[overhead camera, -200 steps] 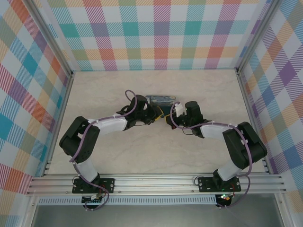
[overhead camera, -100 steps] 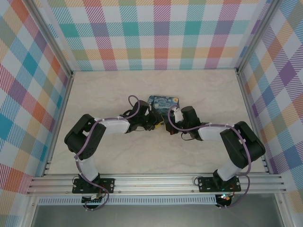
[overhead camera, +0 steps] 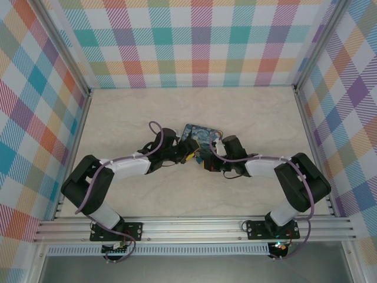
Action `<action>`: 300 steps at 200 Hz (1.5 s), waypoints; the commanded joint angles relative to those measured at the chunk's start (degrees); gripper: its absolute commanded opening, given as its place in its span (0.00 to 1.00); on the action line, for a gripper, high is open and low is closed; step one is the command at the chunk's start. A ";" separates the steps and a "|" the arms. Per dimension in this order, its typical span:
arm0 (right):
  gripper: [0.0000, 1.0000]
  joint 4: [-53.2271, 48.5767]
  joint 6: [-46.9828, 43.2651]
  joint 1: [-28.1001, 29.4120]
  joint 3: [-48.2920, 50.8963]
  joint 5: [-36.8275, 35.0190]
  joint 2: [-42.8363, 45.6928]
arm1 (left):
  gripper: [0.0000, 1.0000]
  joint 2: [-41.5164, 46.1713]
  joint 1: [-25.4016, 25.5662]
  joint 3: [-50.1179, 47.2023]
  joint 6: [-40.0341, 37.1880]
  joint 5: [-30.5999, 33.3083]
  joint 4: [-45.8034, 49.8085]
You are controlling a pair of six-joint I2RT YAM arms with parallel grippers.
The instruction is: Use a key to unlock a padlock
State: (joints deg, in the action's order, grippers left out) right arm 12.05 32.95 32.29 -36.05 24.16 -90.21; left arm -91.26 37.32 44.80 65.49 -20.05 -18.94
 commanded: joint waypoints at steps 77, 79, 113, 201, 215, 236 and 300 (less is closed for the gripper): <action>0.00 3.05 19.38 0.49 -1.19 1.88 3.03 | 0.47 -2.89 1.74 -5.78 5.46 2.70 -10.24; 0.00 3.04 19.66 0.49 -1.25 1.86 3.03 | 0.46 -3.05 1.82 -5.84 5.55 2.64 -10.42; 0.00 3.76 23.74 0.73 -1.56 2.00 3.20 | 0.41 -6.02 3.09 -6.34 7.96 2.67 -14.96; 0.00 4.83 26.07 1.71 -1.85 2.19 2.17 | 0.32 -11.26 3.81 -5.51 9.20 3.87 -20.66; 0.00 4.95 26.20 1.81 -1.90 2.15 1.98 | 0.30 -11.33 3.81 -5.27 9.12 4.31 -20.80; 0.00 4.75 26.29 1.85 -1.78 2.03 2.12 | 0.22 -11.32 3.81 -5.07 9.12 4.69 -20.82; 0.27 -3.12 21.64 1.38 -1.06 -2.44 7.83 | 0.00 -8.10 3.87 -4.99 8.77 6.76 -16.09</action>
State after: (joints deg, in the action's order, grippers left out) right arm 12.38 58.24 33.47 -36.12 22.85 -86.67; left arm -101.54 40.66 39.20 74.56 -15.29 -37.36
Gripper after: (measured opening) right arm 0.233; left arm 0.087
